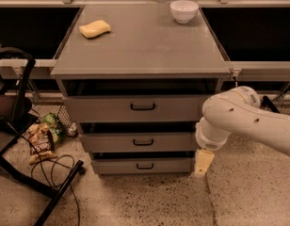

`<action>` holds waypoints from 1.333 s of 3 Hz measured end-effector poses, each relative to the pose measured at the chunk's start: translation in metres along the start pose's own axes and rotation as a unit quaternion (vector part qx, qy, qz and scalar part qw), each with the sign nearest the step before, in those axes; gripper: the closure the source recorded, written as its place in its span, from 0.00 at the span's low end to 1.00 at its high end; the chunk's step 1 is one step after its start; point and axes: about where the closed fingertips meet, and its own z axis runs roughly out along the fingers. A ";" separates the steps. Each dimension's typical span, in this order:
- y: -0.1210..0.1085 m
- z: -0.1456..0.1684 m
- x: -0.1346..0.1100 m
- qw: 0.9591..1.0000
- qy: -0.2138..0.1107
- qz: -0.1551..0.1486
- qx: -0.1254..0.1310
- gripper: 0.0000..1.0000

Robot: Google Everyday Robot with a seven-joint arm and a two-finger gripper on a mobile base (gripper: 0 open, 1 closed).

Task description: Open middle drawer

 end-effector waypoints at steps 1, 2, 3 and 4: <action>0.001 0.002 0.000 1.000 0.007 -0.001 0.000 0.00; 0.005 0.048 -0.009 1.000 0.007 -0.019 0.001 0.00; -0.009 0.101 -0.021 0.999 -0.005 -0.046 0.024 0.00; -0.029 0.135 -0.031 0.997 -0.016 -0.066 0.043 0.00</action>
Offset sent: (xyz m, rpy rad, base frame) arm 0.0388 0.0365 -0.1250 -0.0084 -0.0787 0.0989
